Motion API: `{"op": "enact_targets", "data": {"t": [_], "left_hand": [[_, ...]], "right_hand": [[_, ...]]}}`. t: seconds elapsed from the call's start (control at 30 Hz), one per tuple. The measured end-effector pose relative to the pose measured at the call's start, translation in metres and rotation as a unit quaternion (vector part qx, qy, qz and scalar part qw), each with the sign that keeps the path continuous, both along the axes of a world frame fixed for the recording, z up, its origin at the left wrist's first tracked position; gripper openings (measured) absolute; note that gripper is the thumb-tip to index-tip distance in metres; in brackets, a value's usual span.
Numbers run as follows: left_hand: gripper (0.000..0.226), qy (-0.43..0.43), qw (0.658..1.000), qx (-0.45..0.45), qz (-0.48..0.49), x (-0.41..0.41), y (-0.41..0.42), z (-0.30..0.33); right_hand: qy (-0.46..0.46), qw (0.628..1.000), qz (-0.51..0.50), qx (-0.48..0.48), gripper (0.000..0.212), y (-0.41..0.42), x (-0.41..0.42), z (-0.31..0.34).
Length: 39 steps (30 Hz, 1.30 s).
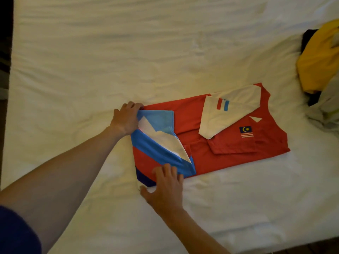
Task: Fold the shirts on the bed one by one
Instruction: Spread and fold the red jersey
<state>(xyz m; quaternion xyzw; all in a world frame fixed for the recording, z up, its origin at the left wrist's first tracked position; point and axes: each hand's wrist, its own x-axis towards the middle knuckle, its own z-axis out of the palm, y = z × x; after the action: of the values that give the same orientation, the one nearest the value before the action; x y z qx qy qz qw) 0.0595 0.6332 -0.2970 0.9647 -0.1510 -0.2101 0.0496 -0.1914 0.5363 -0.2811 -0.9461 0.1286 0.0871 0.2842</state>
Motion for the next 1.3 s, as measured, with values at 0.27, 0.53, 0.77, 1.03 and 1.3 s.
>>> {"op": "enact_targets", "data": {"t": [0.27, 0.53, 0.77, 1.03, 1.3], "left_hand": [[0.018, -0.032, 0.998, -0.008, 0.047, -0.006, 0.021, 0.001], [0.024, 0.102, 0.969, -0.004, 0.227, -0.110, 0.082, 0.033], [0.014, 0.173, 0.950, 0.066, 0.250, -0.260, 0.115, 0.049], [0.032, 0.055, 0.966, -0.178, 0.179, -0.261, 0.070, 0.035], [0.009, 0.168, 0.921, -0.261, 0.234, -0.221, 0.076, 0.027]], "right_hand": [[0.088, 0.993, 0.081, -0.003, 0.019, 0.026, 0.029, -0.011], [0.083, 0.991, 0.104, 0.029, 0.012, -0.021, -0.042, 0.035], [0.245, 0.936, 0.228, 0.113, 0.017, -0.046, -0.144, 0.051], [0.107, 0.980, -0.166, 0.022, 0.063, -0.066, -0.131, 0.030], [0.149, 0.985, -0.086, -0.005, 0.020, -0.071, -0.119, 0.011]]}}
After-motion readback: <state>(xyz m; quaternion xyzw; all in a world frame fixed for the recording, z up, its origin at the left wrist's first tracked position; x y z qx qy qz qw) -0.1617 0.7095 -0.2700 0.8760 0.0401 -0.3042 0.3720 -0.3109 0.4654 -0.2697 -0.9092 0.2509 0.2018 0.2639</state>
